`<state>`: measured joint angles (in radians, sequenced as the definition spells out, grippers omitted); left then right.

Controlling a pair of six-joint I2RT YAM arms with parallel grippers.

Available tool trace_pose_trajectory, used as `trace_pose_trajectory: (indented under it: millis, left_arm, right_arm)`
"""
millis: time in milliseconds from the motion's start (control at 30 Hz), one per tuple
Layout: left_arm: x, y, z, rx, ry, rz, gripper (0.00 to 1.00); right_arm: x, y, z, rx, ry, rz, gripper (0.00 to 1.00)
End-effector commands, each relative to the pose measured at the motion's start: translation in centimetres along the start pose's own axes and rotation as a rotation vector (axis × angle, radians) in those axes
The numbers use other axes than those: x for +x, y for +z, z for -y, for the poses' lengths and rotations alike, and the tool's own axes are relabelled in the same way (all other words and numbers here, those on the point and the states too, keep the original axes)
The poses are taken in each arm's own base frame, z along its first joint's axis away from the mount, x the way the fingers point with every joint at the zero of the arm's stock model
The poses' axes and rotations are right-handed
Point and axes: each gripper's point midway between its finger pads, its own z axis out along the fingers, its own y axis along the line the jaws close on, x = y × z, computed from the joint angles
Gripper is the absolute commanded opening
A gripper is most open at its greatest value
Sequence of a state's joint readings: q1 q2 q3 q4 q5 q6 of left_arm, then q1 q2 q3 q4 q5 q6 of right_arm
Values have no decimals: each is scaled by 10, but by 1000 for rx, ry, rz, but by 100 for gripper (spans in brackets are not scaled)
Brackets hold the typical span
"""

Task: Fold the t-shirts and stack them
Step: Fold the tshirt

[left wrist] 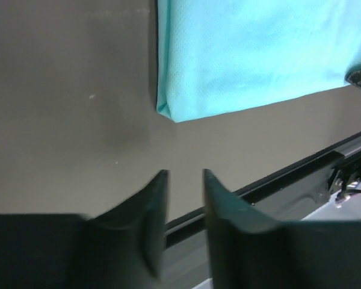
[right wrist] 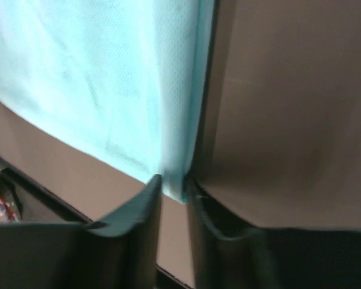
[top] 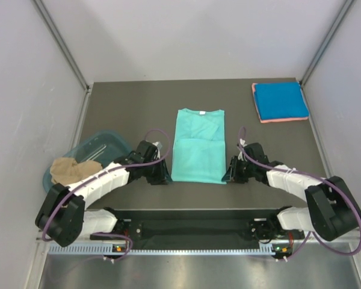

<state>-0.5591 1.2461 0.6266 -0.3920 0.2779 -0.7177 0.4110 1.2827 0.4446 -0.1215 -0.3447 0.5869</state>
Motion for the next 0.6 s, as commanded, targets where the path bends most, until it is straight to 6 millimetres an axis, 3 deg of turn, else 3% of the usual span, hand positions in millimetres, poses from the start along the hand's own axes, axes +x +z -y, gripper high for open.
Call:
trace_pose_trajectory:
  millis: [0, 33, 133, 367, 567]
  left_arm:
    - [-10, -4, 12, 50, 1, 49, 41]
    - [-14, -2, 13, 51, 6, 66, 47]
    - [-21, 6, 8, 39, -2, 74, 50]
    - [-20, 30, -5, -21, -25, 25, 49]
    - [-18, 34, -12, -48, -26, 13, 45]
  right_arm:
    - [26, -4, 28, 130, 3, -74, 30]
    - [26, -4, 28, 136, 21, -75, 34]
    - [26, -6, 28, 150, 78, -63, 40]
    - [31, -11, 35, 193, 170, -30, 40]
    - [39, -6, 41, 206, 215, -40, 38]
